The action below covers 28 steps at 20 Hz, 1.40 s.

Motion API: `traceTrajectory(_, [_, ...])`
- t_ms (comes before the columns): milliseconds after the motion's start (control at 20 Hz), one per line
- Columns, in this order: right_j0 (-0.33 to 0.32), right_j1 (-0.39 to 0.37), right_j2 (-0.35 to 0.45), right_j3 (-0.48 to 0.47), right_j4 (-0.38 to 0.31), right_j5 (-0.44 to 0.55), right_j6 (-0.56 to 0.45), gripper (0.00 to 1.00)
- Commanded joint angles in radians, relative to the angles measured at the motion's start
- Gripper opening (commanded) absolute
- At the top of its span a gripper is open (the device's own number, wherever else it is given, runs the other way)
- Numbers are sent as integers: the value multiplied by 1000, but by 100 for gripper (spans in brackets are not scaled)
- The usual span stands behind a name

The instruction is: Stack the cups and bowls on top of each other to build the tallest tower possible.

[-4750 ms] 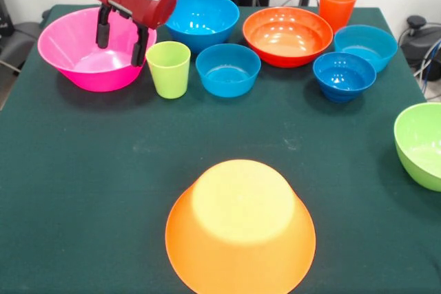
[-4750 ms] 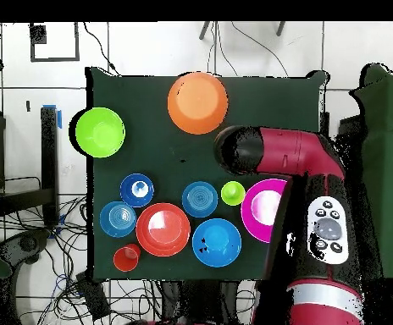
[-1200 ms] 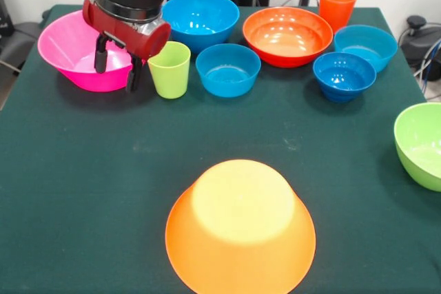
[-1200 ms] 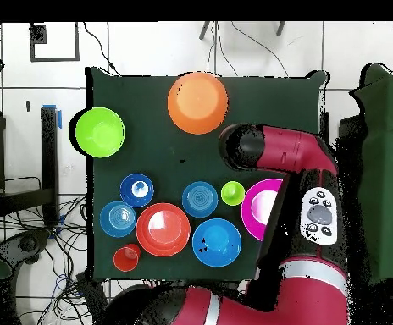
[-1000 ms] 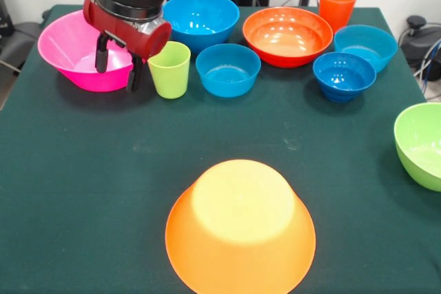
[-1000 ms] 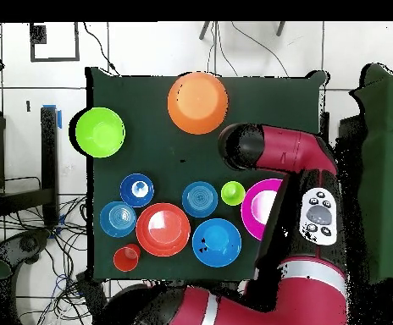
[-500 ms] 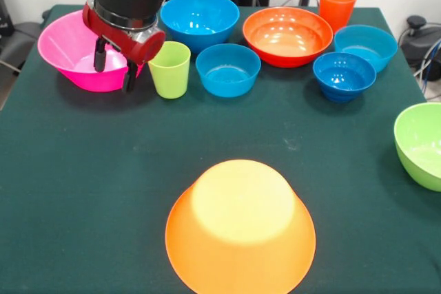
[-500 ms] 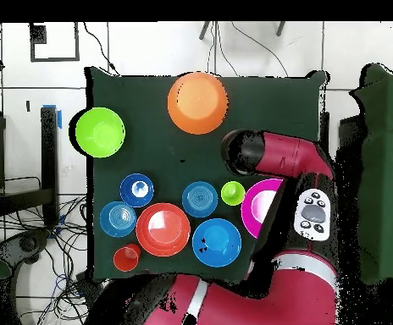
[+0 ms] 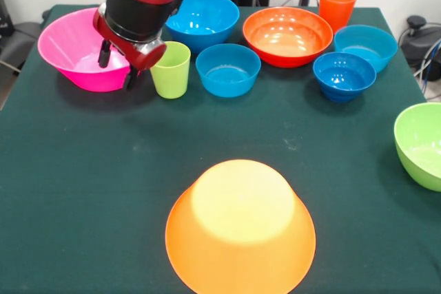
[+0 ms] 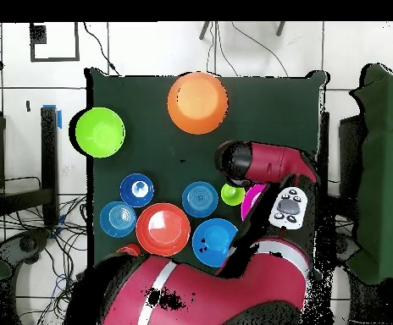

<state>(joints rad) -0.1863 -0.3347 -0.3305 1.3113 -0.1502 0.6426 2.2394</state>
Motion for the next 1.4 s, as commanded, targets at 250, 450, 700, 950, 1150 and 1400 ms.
traceTrajectory(250, [-5, 67, 42, -69, 56, 87, 125, 100])
traceTrajectory(450, [-32, 91, 61, -96, 62, 90, 86, 100])
traceTrajectory(700, [-70, 107, 85, -140, 60, 134, 13, 100])
traceTrajectory(950, [-98, 130, 107, -171, 55, 140, -21, 100])
traceTrajectory(1150, [-107, 142, 120, -189, 51, 151, -34, 100])
traceTrajectory(1400, [-110, 147, 124, -202, 48, 176, -41, 100])
